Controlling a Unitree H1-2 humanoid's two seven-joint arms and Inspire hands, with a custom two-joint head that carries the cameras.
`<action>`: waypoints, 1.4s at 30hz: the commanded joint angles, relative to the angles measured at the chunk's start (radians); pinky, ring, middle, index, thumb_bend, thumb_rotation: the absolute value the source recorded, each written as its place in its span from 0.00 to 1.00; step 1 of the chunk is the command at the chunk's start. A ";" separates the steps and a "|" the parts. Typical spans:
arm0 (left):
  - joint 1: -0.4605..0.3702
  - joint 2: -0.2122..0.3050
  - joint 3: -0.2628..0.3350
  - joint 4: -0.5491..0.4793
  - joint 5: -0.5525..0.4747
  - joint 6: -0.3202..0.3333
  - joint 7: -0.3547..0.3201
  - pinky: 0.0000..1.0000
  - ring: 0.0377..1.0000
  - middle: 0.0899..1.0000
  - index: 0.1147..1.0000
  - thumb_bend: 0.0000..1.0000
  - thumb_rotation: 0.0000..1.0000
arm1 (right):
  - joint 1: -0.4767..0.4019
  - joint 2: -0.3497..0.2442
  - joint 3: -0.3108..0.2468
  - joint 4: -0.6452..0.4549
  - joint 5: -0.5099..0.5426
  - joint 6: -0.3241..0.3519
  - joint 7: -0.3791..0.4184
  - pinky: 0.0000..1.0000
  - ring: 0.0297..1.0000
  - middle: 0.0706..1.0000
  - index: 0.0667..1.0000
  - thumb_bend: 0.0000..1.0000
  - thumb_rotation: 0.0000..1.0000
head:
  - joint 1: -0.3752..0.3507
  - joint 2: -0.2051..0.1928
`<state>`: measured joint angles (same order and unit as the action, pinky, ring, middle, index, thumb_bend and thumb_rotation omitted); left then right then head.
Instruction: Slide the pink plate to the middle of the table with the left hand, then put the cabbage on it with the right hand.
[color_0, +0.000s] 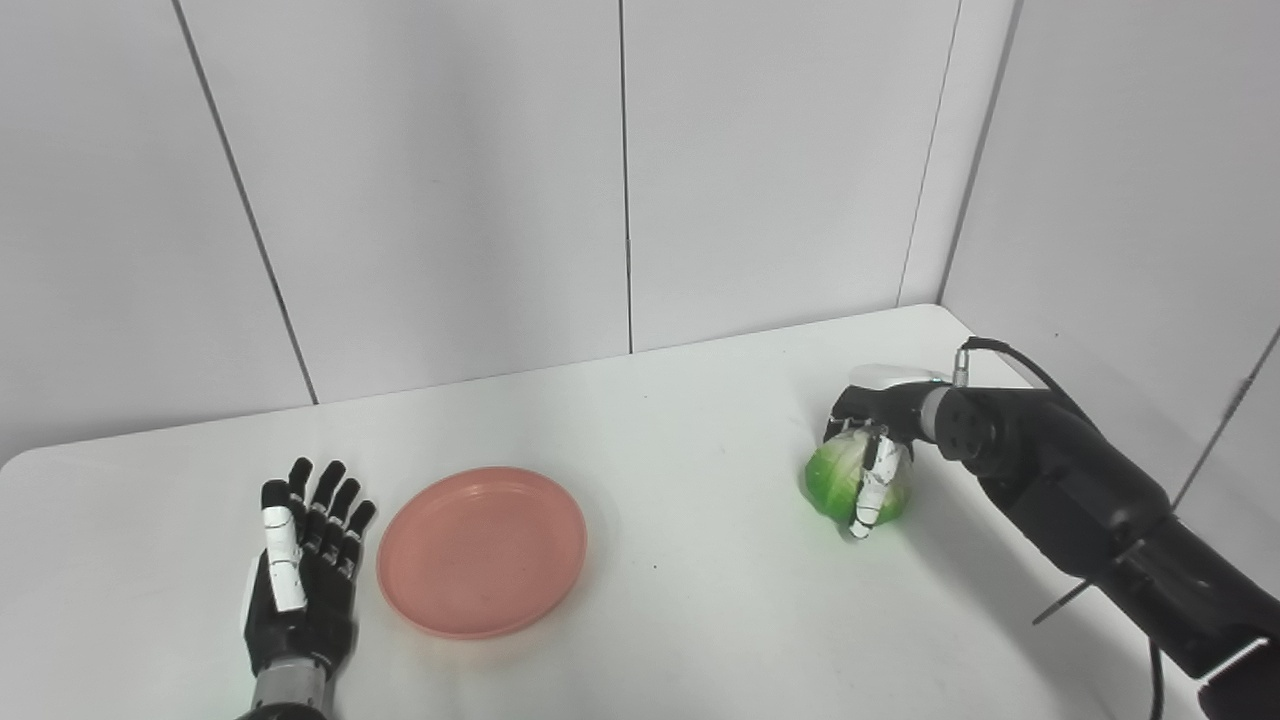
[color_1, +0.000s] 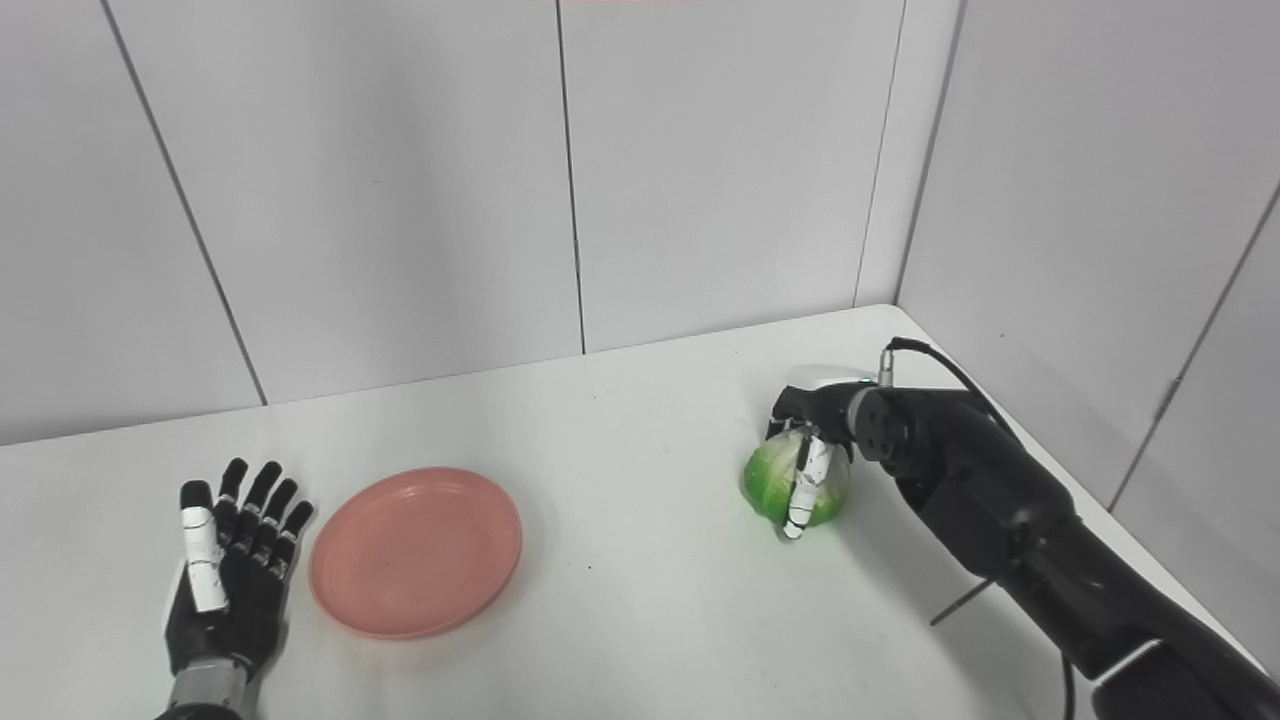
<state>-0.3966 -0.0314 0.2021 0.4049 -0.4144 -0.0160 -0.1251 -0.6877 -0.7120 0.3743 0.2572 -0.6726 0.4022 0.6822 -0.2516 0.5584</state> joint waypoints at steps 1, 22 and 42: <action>0.010 0.007 0.001 0.006 0.007 0.031 0.012 0.95 0.97 0.95 0.99 0.92 0.82 | -0.023 -0.019 -0.019 -0.012 0.007 -0.026 -0.023 0.39 0.46 0.52 0.60 0.91 0.15 | 0.001 0.000; 0.006 -0.007 -0.011 0.026 0.008 0.016 0.005 0.95 0.96 0.96 1.00 0.92 0.81 | -0.203 -0.112 -0.044 -0.168 0.055 -0.036 0.168 0.34 0.42 0.52 0.59 0.95 0.17 | 0.034 0.001; 0.003 -0.085 -0.026 0.093 0.054 -0.079 0.030 0.91 0.95 0.94 1.00 0.90 0.80 | -0.294 0.049 0.043 -0.190 0.035 -0.081 0.150 0.39 0.47 0.54 0.58 0.91 0.10 | 0.225 -0.035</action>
<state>-0.4191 -0.0889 0.1865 0.4626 -0.3690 -0.0933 -0.1012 -0.9253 -0.6599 0.4307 0.0942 -0.6270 0.3591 0.8693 -0.0278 0.5231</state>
